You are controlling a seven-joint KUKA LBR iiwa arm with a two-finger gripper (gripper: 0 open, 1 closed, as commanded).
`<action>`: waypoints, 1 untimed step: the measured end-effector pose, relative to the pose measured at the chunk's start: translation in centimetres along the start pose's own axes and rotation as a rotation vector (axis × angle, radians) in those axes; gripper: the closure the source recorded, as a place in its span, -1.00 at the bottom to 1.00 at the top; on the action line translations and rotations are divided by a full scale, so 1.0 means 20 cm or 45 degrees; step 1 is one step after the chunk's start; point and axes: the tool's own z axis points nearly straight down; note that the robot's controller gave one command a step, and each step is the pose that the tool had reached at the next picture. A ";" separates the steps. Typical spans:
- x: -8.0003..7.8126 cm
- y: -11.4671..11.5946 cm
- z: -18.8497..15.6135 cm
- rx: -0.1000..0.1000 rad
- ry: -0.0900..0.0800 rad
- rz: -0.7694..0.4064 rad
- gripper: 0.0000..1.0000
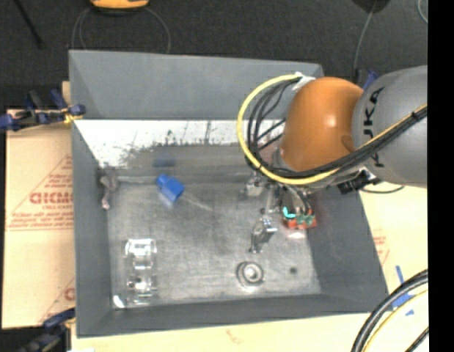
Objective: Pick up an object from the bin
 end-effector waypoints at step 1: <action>0.23 -0.23 0.38 0.002 0.001 -0.236 -1.00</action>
Offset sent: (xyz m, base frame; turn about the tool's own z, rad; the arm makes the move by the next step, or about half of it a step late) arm -0.0444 -0.0427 -0.0729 -0.1895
